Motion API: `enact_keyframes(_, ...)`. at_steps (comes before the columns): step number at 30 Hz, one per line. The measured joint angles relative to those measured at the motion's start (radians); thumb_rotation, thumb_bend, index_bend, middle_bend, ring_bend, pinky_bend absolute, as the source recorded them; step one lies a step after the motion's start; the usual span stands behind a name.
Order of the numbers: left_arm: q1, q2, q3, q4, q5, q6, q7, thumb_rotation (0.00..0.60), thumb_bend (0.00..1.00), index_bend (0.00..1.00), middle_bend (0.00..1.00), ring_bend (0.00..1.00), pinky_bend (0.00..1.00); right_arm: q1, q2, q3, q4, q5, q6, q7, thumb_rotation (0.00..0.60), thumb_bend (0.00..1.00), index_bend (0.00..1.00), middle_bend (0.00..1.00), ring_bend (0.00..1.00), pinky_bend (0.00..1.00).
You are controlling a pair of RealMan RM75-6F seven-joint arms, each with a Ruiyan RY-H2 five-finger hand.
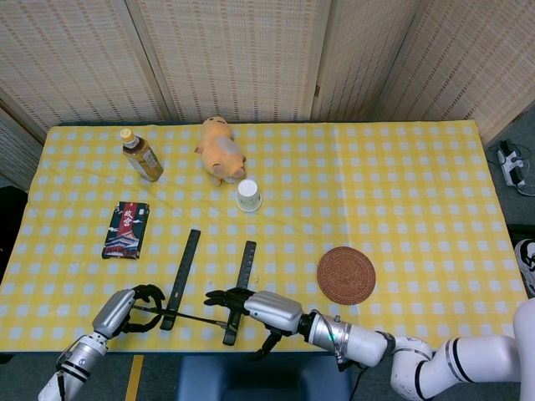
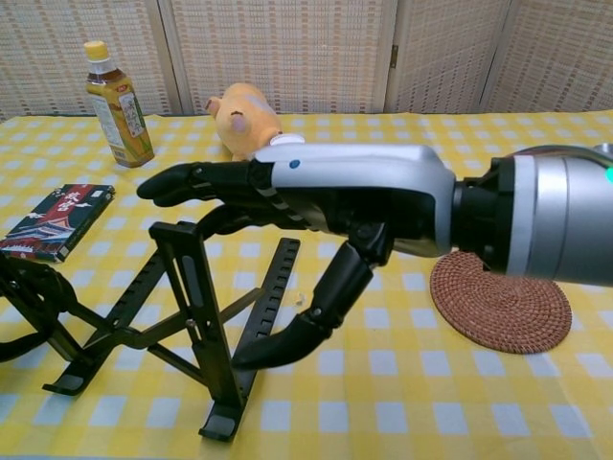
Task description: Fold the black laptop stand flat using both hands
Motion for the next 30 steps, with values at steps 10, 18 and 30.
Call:
enact_keyframes(10, 0.0, -0.002, -0.013, -0.008, -0.013, -0.018, -0.003, 0.6, 0.4, 0.6, 0.43, 0.36, 0.42, -0.014, -0.015, -0.011, 0.039, 0.025, 0.0, -0.049, 0.6, 0.24, 0.0, 0.04, 0.11, 0.0)
enact_keyframes(18, -0.002, -0.003, -0.017, -0.009, -0.014, -0.03, -0.007, 0.6, 0.4, 0.59, 0.43, 0.35, 0.42, -0.061, -0.062, -0.044, 0.067, 0.06, 0.016, -0.092, 0.6, 0.24, 0.0, 0.0, 0.05, 0.0)
enact_keyframes(30, -0.003, -0.001, -0.023, -0.02, -0.017, -0.04, -0.018, 0.6, 0.4, 0.59, 0.43, 0.35, 0.42, -0.075, -0.153, -0.072, 0.181, -0.011, 0.052, 0.222, 0.6, 0.23, 0.0, 0.0, 0.02, 0.0)
